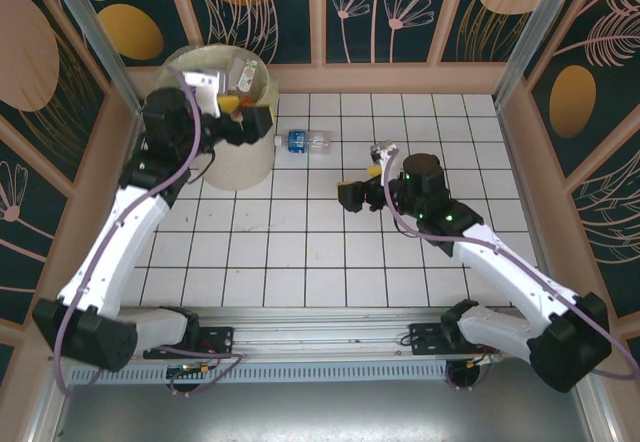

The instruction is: Put the plastic bottles in the bin

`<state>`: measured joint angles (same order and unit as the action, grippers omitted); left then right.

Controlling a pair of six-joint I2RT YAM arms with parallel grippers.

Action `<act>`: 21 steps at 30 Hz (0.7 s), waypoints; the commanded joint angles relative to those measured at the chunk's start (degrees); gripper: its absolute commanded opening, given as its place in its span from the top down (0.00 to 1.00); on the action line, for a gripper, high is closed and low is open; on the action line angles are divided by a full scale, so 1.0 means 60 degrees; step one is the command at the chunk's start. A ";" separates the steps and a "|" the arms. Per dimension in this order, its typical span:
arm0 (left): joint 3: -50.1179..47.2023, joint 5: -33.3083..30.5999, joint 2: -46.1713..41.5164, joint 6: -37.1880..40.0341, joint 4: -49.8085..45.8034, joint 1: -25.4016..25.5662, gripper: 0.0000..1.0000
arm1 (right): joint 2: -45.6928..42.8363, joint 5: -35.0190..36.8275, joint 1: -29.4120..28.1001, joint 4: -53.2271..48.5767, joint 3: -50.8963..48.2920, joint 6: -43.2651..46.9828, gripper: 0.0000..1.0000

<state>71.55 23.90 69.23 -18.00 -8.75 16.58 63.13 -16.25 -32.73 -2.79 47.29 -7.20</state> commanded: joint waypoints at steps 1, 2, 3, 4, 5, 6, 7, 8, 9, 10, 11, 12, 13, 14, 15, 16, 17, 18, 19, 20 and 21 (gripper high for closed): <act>-0.1381 0.0490 -0.1177 -0.0671 0.1244 0.0275 0.01 | 0.0839 -0.0953 0.0182 0.0272 0.0729 0.0960 0.01; -0.1951 0.0469 -0.1529 -0.0758 0.1317 0.0318 0.01 | 0.1173 -0.0918 0.0182 0.0171 0.0944 0.1139 0.01; -0.2343 0.0507 -0.1787 -0.0822 0.1389 0.0370 0.01 | 0.1482 -0.0885 0.0178 0.0148 0.1119 0.1299 0.01; -0.2792 0.0516 -0.2041 -0.0902 0.1400 0.0433 0.01 | 0.1836 -0.0842 0.0182 0.0154 0.1323 0.1481 0.01; -0.3200 0.0532 -0.2290 -0.0988 0.1379 0.0468 0.01 | 0.2182 -0.0788 0.0436 0.0154 0.1559 0.1628 0.01; -0.3502 0.0578 -0.2493 -0.1069 0.1357 0.0494 0.01 | 0.2532 -0.0741 0.0486 0.0123 0.1773 0.1746 0.01; -0.3836 0.0601 -0.2718 -0.1147 0.1354 0.0530 0.01 | 0.2938 -0.0653 0.0511 0.0079 0.2066 0.1913 0.01; -0.4133 0.0571 -0.2940 -0.1219 0.1342 0.0569 0.01 | 0.3343 -0.0617 0.0530 -0.0010 0.2355 0.2101 0.01; -0.4335 0.0524 -0.3130 -0.1233 0.1295 0.0582 0.01 | 0.3736 -0.0617 0.0568 -0.0067 0.2615 0.2278 0.01; -0.4529 0.0477 -0.3350 -0.1207 0.1210 0.0606 0.01 | 0.4156 -0.0617 0.0626 -0.0177 0.2920 0.2516 0.01; -0.4673 0.0455 -0.3579 -0.1102 0.1086 0.0616 0.02 | 0.4559 -0.0595 0.0675 -0.0301 0.3226 0.2738 0.01; -0.4801 0.0416 -0.3758 -0.1022 0.0987 0.0615 0.01 | 0.4928 -0.0565 0.0728 -0.0417 0.3487 0.2919 0.01; -0.4946 0.0418 -0.3958 -0.0923 0.0884 0.0615 0.01 | 0.5319 -0.0516 0.0785 -0.0520 0.3774 0.3140 0.01; -0.5119 0.0501 -0.4131 -0.0845 0.0838 0.0606 0.01 | 0.5688 -0.0468 0.0824 -0.0575 0.4052 0.3333 0.01; -0.5282 0.0622 -0.4264 -0.0838 0.0818 0.0606 0.01 | 0.6013 -0.0408 0.0865 -0.0600 0.4300 0.3459 0.01; -0.5480 0.0749 -0.4385 -0.0840 0.0803 0.0608 0.01 | 0.6396 -0.0369 0.0916 -0.0664 0.4625 0.3587 0.01; -0.5642 0.0849 -0.4478 -0.0834 0.0767 0.0606 0.01 | 0.6743 -0.0326 0.0961 -0.0727 0.4966 0.3719 0.01; -0.5780 0.0935 -0.4540 -0.0799 0.0722 0.0606 0.01 | 0.7085 -0.0297 0.0996 -0.0783 0.5257 0.3833 0.01; -0.5925 0.1050 -0.4591 -0.0743 0.0712 0.0610 0.01 | 0.7445 -0.0269 0.1033 -0.0890 0.5629 0.3961 0.01; -0.6041 0.1172 -0.4631 -0.0733 0.0738 0.0607 0.01 | 0.7797 -0.0249 0.1068 -0.1000 0.6004 0.4070 0.01; -0.6117 0.1265 -0.4653 -0.0733 0.0794 0.0607 0.01 | 0.8104 -0.0250 0.1102 -0.1103 0.6324 0.4145 0.01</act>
<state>36.60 28.56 41.76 -23.46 -4.12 19.97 108.64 -18.11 -26.85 -7.05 80.40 13.32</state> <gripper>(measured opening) 0.985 0.990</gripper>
